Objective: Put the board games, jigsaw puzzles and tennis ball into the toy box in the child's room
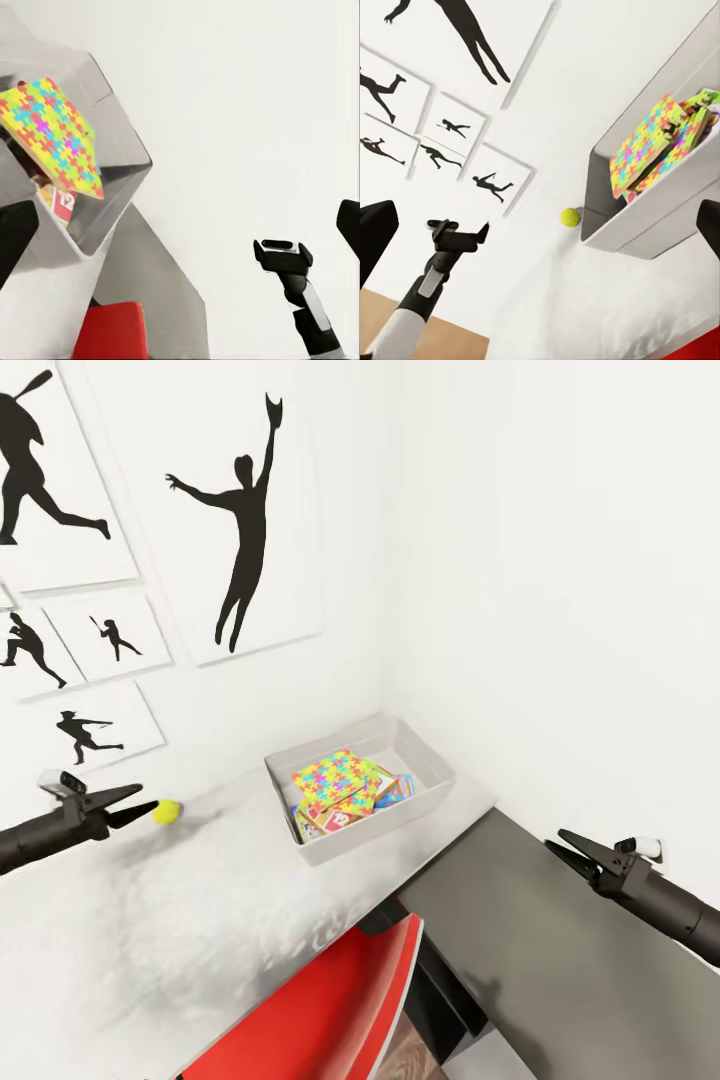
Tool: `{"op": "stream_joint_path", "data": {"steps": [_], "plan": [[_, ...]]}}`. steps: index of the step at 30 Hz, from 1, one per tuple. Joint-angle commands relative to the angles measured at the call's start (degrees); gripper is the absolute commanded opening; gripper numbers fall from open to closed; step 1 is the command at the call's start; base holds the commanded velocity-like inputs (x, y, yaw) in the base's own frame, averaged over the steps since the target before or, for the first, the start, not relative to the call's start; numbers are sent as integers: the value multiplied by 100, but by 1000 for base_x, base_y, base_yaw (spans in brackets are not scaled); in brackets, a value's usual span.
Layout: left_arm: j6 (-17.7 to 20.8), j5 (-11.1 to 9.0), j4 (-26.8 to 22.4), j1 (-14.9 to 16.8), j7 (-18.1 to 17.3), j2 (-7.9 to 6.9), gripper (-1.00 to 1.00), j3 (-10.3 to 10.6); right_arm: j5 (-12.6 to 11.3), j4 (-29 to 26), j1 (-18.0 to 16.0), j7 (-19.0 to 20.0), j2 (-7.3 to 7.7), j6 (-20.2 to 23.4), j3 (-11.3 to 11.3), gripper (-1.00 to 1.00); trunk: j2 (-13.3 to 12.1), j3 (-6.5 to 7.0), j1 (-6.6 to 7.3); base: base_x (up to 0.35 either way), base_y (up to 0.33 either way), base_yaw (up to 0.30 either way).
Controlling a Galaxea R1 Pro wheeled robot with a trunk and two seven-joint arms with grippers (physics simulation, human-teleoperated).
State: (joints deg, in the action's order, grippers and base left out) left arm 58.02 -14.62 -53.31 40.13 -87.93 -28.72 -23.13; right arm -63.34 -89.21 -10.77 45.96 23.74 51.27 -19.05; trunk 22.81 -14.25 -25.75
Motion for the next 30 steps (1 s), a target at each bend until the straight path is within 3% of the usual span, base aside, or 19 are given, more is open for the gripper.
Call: {"op": "stream_joint_path", "data": {"steps": [1, 4, 9, 18, 30], "plan": [[-35, -3, -1, -228, -163, -62, 100, -60, -3, 0, -4, 14, 0, 26, -7, 100, 11, -2, -3, -79, 0, 95], [-357, -27, -25, -643, -207, -129, 100, -323, -3, -4, -4, 17, -5, 24, -10, 100, 11, 23, -3, -168, -78, 137], [-494, -39, -54, -815, -207, -158, 100, -635, -1, -6, -4, 20, -3, 20, -24, 100, 11, 65, -3, -218, -154, 171], [-523, -41, -125, -839, -207, -131, 100, -675, 6, -7, -4, 15, -10, 15, -22, 100, 11, 129, -3, -57, -20, 196], [-528, -41, -136, -846, -207, -138, 100, -690, 21, 0, -4, -14, -128, -89, -25, 100, 11, 136, -3, -53, 35, 22]]}}
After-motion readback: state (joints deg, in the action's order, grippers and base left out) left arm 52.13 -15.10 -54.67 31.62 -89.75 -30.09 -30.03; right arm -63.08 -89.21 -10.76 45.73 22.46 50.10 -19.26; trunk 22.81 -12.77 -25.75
